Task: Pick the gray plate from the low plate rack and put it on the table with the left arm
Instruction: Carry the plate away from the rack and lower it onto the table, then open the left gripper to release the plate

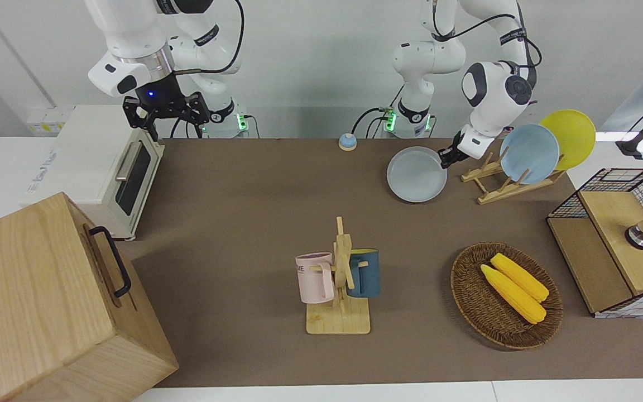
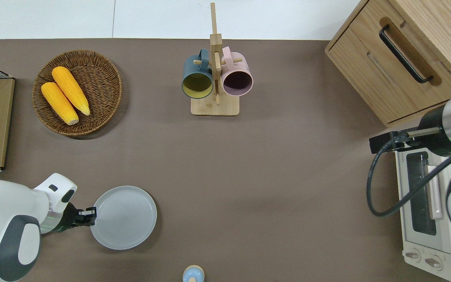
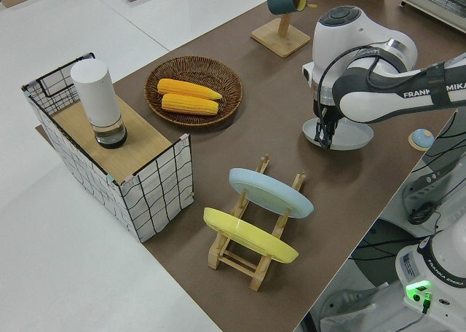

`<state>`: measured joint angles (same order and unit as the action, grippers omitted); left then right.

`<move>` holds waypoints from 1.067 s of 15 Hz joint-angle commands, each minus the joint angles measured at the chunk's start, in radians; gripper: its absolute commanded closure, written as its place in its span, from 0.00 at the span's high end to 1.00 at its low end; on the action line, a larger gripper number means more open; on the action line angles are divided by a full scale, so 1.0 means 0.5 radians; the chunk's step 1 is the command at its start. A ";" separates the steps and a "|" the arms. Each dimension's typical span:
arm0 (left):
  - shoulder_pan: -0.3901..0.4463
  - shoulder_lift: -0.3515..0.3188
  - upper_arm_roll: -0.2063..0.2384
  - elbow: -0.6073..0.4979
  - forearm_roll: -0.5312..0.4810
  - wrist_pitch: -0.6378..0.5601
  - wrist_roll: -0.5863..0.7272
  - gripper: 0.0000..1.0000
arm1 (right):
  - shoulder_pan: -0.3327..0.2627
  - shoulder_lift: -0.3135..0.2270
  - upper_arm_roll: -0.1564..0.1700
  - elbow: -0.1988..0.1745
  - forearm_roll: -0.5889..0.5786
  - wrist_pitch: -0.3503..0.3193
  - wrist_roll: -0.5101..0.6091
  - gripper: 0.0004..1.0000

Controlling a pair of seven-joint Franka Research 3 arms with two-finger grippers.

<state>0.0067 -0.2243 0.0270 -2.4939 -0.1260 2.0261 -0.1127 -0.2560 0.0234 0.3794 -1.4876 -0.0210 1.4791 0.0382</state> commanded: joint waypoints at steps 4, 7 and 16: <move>-0.016 0.022 0.007 0.002 -0.015 -0.009 -0.017 0.50 | -0.053 -0.004 0.048 0.021 -0.007 -0.034 0.028 0.98; -0.013 0.016 0.013 0.033 -0.012 -0.002 -0.008 0.75 | -0.053 -0.004 0.048 0.021 -0.004 -0.034 0.028 0.98; 0.005 -0.002 0.026 0.437 0.162 -0.042 -0.002 0.99 | -0.053 -0.004 0.048 0.021 -0.007 -0.034 0.028 0.98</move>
<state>0.0085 -0.2178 0.0371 -2.3420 -0.1165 2.0298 -0.1138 -0.2560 0.0234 0.3794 -1.4876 -0.0210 1.4791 0.0382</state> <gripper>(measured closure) 0.004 0.013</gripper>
